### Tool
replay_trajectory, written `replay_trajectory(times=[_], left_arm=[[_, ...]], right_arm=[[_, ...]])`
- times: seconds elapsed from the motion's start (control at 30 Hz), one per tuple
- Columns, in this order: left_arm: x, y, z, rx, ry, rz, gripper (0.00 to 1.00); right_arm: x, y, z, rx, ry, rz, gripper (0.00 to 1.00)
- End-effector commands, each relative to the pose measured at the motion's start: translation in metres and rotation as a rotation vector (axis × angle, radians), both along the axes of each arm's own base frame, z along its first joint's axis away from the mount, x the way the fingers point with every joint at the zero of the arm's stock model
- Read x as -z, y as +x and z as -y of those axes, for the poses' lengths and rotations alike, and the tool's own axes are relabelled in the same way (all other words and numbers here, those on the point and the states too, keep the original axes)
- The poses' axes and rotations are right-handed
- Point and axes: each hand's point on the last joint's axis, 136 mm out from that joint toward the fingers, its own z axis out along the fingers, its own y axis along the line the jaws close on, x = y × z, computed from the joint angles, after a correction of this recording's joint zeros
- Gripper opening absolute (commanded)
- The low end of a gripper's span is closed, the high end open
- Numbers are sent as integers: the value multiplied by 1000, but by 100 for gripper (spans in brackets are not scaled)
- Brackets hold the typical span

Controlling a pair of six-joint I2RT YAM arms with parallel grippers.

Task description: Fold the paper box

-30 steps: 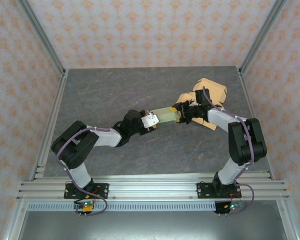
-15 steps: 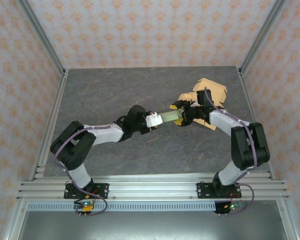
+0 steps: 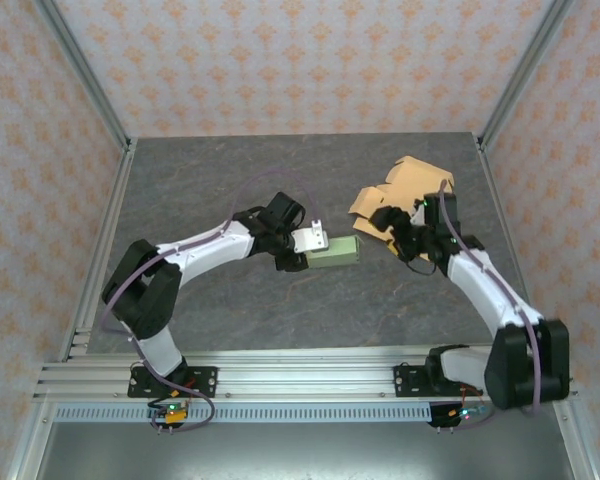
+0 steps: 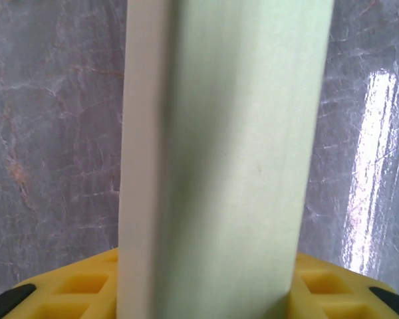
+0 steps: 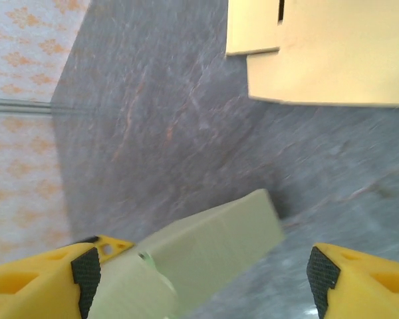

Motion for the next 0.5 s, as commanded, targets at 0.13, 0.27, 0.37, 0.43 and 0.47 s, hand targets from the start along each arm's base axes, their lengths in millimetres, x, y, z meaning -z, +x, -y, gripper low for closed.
replay_trajectory(times=[0.13, 0.27, 0.37, 0.43, 0.47], left_arm=[[24, -38, -20, 52, 164, -236, 48], [19, -25, -12, 53, 167, -216, 52], [8, -19, -1, 66, 111, -198, 54], [-1, -17, 5, 74, 76, -178, 54], [-3, -17, 6, 77, 66, -170, 54]], right_arm=[[-13, -1, 6, -128, -434, 529, 82], [4, 0, -2, -202, -481, 491, 82], [8, -3, -17, -290, -448, 493, 79], [12, -3, -20, -303, -449, 472, 76], [14, -2, -21, -308, -456, 460, 75]])
